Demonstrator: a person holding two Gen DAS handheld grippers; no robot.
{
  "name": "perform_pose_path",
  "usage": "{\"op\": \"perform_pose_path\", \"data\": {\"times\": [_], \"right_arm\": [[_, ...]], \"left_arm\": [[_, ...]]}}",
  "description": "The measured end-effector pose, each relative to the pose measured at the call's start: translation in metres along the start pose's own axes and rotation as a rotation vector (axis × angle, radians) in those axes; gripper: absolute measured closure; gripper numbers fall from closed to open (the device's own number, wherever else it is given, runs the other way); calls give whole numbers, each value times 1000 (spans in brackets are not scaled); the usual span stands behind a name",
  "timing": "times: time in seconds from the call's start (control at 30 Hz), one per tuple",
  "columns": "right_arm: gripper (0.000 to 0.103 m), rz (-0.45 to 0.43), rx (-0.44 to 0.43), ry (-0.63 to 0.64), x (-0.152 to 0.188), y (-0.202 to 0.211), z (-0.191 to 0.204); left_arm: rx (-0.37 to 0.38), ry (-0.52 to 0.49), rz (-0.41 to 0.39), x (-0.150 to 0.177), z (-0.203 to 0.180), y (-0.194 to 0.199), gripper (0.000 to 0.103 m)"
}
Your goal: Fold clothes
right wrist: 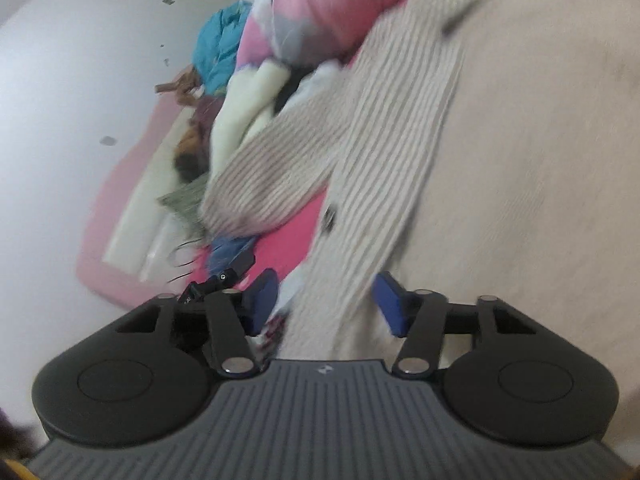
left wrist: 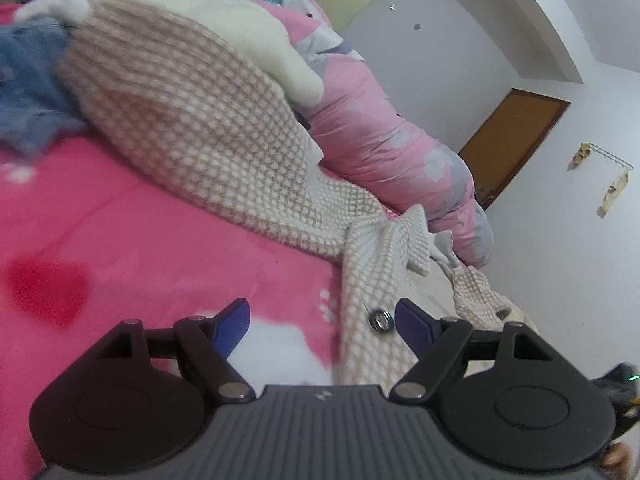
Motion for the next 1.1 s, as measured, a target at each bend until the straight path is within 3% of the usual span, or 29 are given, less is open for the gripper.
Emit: {"op": "perform_pose_path", "data": {"times": [0.13,0.23,0.3,0.53,0.6,0.77,1.1], "right_arm": [[62,70,-5,-53,34,-29,-7],[66,74,15,-16,40,-43,-7],[77,61,19,-1,37,-45,-6],[79,-73,10,-74,17,-33,-20],[79,-110,0,-70,7,-33,-22],[81,-79,-35,-59,14,-40,-18],[86,25,-104,-37,38,-54,-9]], "left_arm": [[-19,42,-10,15,5,45,23],[-23,45,-7,29,1,66,23],[-26,26,8,40,-4,72,23],[-18,-50,118,82,-29,58,23],[-54,-89,172,96,-34,45,23],[-92,-160,156,102,-42,44,23],[-13,10,174,94,-26,50,25]]}}
Point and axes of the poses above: each gripper's, at about its wrist camera, not at the fingertips, and y roughly against the way its jaws point, z to its left, x to its underside, the point moved 9 cm from there along -y, roughly the way its jaws point, and after that the axes turned 10 degrees about -x, right-handed, at the moved point
